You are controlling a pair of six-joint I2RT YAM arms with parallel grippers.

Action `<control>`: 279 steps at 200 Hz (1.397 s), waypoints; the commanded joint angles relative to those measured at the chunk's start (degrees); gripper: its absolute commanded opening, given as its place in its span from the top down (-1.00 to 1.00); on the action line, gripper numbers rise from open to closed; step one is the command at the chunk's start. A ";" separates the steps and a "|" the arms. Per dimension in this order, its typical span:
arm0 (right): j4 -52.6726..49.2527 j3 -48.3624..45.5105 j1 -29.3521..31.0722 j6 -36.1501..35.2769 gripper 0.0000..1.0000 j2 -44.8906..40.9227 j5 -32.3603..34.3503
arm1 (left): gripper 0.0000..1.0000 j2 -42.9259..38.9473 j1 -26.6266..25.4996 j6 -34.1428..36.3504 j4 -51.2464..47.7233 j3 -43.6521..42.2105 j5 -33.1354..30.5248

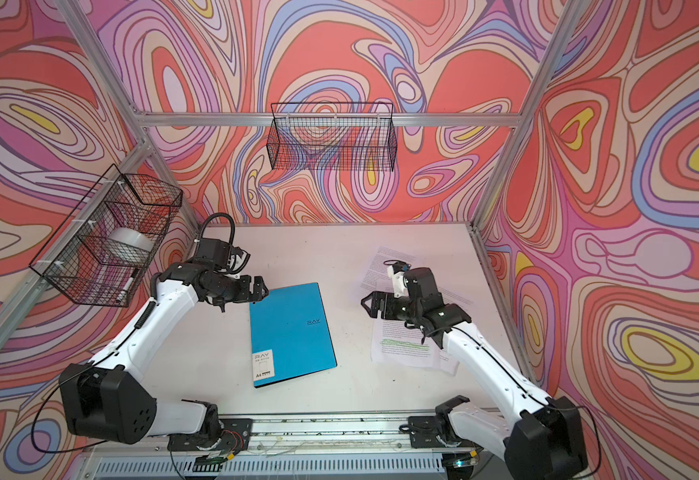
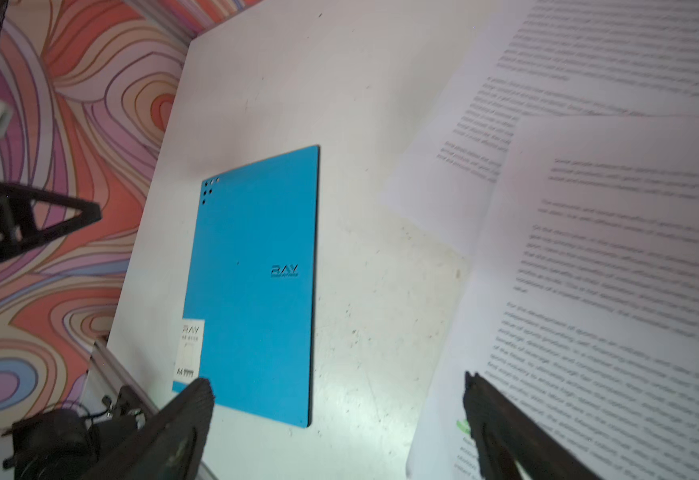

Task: Put the files into the folder

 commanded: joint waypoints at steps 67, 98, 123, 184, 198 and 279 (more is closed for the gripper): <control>-0.10 4.57 39.22 3.05 -0.97 15.08 27.81 | -1.00 4.73 -0.05 2.63 7.70 3.11 -16.44; 3.00 9.32 47.69 2.31 -0.97 23.78 34.92 | -0.99 5.09 -0.05 2.92 6.23 4.44 -14.04; 3.49 13.36 50.89 0.45 -0.97 30.71 37.34 | -1.00 5.31 -0.05 3.48 5.57 4.20 -11.33; 5.94 19.29 55.06 -4.28 -0.97 38.45 42.21 | -0.99 5.30 -0.05 2.64 4.99 6.07 -12.11; 5.94 20.26 55.42 -5.42 -0.97 41.32 42.62 | -1.00 5.07 -0.05 2.71 5.06 5.72 -12.25; 6.76 24.21 56.01 -8.81 -0.97 47.48 43.55 | -1.00 3.97 -0.05 3.63 5.93 3.53 -11.78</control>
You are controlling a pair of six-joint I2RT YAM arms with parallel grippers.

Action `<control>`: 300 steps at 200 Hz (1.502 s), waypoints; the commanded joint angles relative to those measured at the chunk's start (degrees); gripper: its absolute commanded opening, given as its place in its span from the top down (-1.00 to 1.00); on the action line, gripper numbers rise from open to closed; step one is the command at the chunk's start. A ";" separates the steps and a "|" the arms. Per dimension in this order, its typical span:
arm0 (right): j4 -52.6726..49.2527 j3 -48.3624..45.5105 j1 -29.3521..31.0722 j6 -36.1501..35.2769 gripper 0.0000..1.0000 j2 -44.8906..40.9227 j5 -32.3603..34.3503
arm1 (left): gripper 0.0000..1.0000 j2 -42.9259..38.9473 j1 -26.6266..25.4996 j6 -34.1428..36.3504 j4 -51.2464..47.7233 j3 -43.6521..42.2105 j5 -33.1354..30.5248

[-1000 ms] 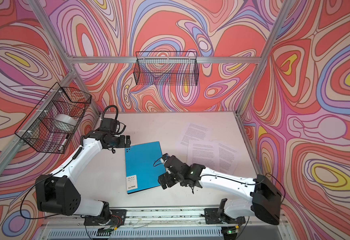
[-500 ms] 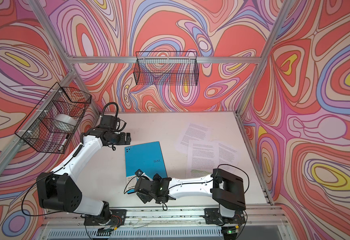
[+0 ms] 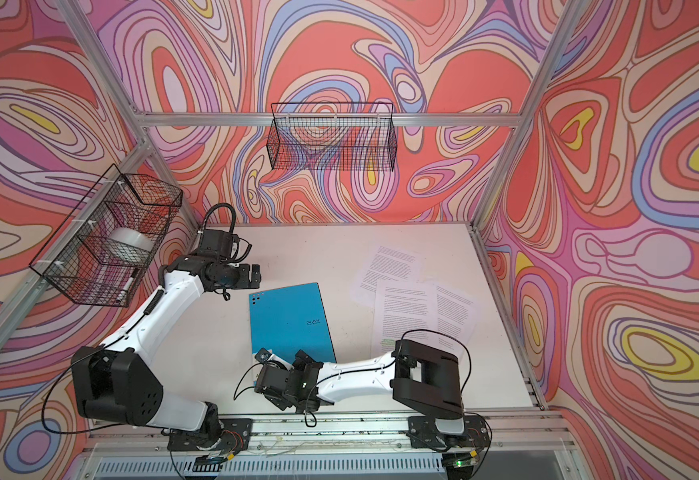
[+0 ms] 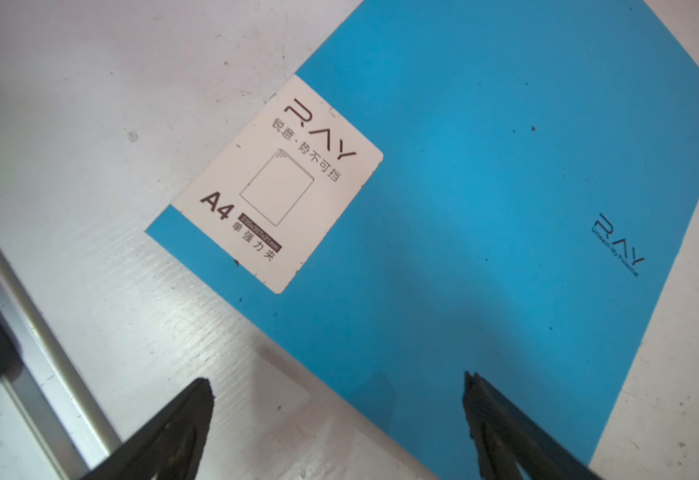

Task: Put the files into the folder

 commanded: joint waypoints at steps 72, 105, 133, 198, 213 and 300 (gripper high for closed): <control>0.13 6.62 0.41 -4.20 -0.97 7.42 3.31 | -1.00 0.02 0.78 -1.71 -1.30 1.66 -0.02; 1.01 7.58 0.29 -4.87 -0.97 8.62 4.71 | -1.00 -0.66 1.89 -1.79 -1.34 1.76 -0.20; 0.48 10.17 -0.23 -5.48 -0.97 11.08 5.91 | -1.00 -0.84 2.54 -2.15 -1.32 1.62 0.91; 2.72 12.08 -7.11 -2.59 -0.97 11.49 2.87 | -1.00 -2.57 2.54 -2.15 -0.72 0.49 2.46; 4.08 12.53 -8.66 -3.07 -0.97 11.57 1.58 | -1.00 -3.09 2.54 -1.90 -0.54 0.09 2.84; 6.13 10.22 -12.89 -3.23 -0.97 5.13 -4.02 | -1.00 -4.21 0.27 13.91 -6.23 4.91 6.59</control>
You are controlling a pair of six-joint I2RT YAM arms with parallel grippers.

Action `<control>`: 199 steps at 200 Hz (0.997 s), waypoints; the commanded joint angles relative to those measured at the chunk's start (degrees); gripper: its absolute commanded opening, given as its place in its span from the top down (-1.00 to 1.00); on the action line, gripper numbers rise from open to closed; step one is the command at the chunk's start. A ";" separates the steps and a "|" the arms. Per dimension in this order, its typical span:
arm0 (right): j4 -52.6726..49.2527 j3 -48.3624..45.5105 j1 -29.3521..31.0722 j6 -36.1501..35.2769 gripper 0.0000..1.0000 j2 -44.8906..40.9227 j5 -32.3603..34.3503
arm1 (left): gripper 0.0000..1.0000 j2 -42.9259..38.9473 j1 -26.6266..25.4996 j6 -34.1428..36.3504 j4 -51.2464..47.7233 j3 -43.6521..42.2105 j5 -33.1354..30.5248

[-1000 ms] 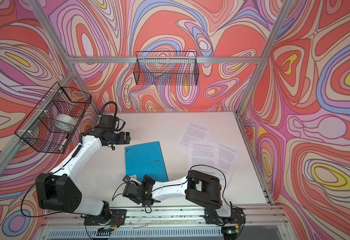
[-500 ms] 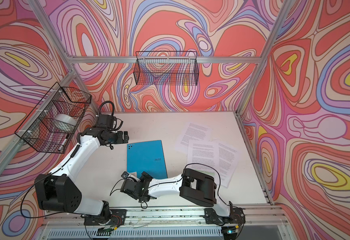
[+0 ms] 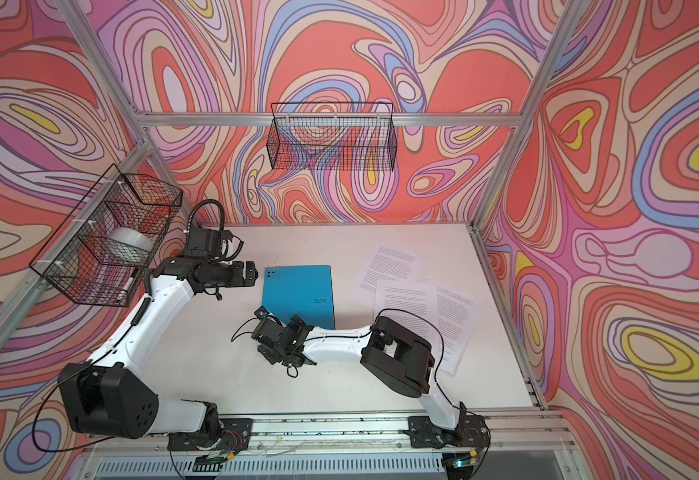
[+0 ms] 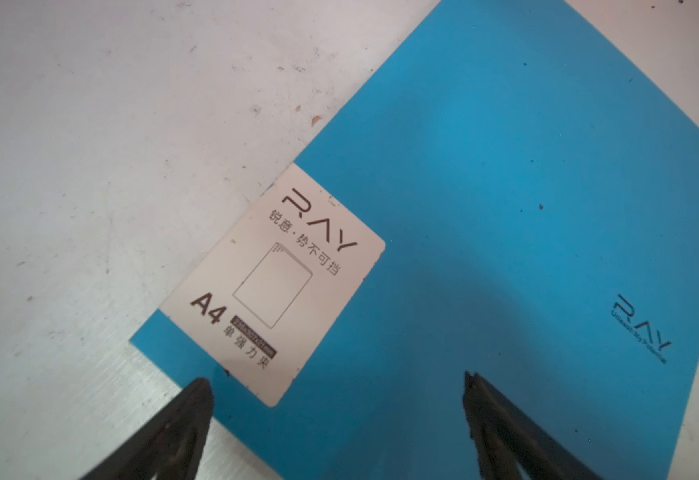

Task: Put the files into the folder

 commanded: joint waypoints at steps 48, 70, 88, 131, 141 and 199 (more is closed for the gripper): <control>-3.14 -12.51 -9.16 11.12 -0.97 -22.32 -9.12 | -1.00 -2.83 -9.28 27.93 -8.02 1.98 -6.14; -4.02 -15.72 -14.01 14.13 -0.97 -27.97 -11.12 | -1.00 -5.09 -14.37 39.80 -12.36 -3.85 -3.44; -4.69 -17.64 -18.44 15.76 -0.97 -31.34 -13.97 | -1.00 -7.21 -20.06 41.68 -7.72 -11.24 -12.35; -7.20 -18.03 -25.48 16.04 -0.97 -32.92 -19.29 | -0.99 -6.80 -25.74 40.76 -5.76 -19.73 -15.58; -6.96 -18.43 -27.06 16.45 -0.97 -33.13 -20.00 | -1.00 -6.62 -27.38 40.80 -5.44 -21.47 -16.96; 3.07 -23.86 -34.38 21.66 -0.97 -30.94 -31.88 | -1.00 -7.84 -31.92 38.51 -1.79 -26.20 -19.70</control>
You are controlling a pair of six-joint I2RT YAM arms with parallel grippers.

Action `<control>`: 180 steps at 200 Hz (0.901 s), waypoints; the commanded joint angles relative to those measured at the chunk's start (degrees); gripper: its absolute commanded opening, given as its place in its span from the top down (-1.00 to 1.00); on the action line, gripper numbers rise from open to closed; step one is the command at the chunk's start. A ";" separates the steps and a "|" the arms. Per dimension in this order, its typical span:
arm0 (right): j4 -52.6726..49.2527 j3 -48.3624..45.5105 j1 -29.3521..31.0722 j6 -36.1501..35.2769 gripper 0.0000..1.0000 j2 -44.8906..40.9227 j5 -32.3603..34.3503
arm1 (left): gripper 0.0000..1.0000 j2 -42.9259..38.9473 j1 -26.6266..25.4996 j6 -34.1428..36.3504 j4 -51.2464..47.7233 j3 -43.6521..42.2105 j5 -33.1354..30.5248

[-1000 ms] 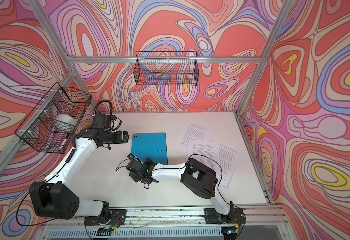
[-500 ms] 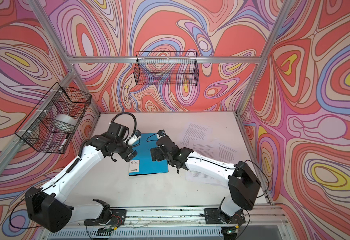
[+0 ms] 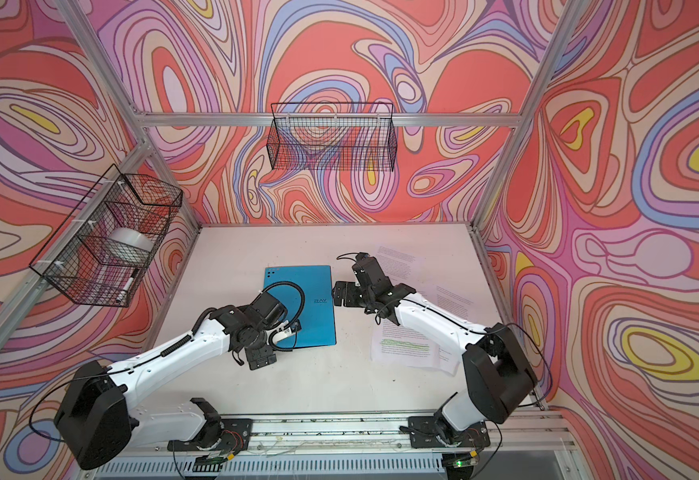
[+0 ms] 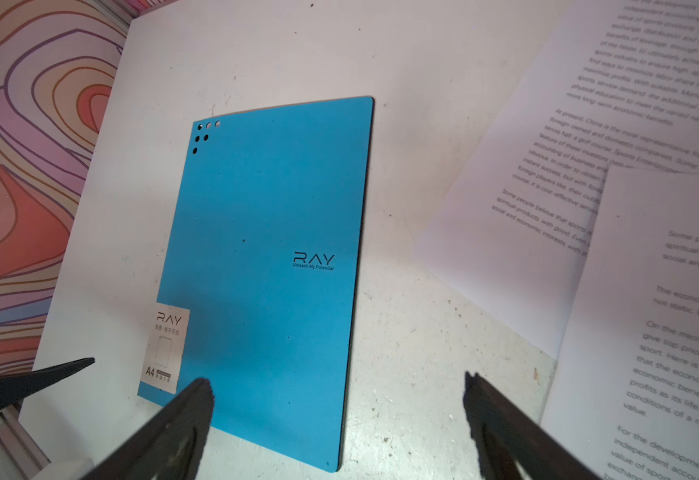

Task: Put the files into the folder

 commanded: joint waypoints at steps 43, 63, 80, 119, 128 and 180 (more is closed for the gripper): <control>8.13 -2.23 -3.03 3.96 -0.97 3.41 -11.73 | -1.00 1.15 -4.97 -1.41 7.33 -2.61 -7.70; 8.53 -2.61 -3.40 3.64 -0.97 3.54 -12.84 | -1.00 2.06 -6.00 -1.21 9.14 -3.37 -8.75; 8.98 -3.23 -3.95 3.48 -0.97 3.53 -13.54 | -1.00 2.54 -6.51 -1.03 11.50 -4.10 -10.52; 11.22 -4.35 -5.00 3.90 -0.97 4.52 -16.03 | -1.00 4.17 -7.55 -0.44 18.62 -6.67 -16.05; 11.64 -4.51 -5.21 4.12 -0.97 4.83 -16.55 | -1.00 4.46 -8.06 0.05 20.26 -7.56 -17.42; 13.41 -4.90 -5.97 4.64 -0.97 5.84 -18.48 | -1.00 5.36 -9.90 0.01 25.23 -10.57 -19.59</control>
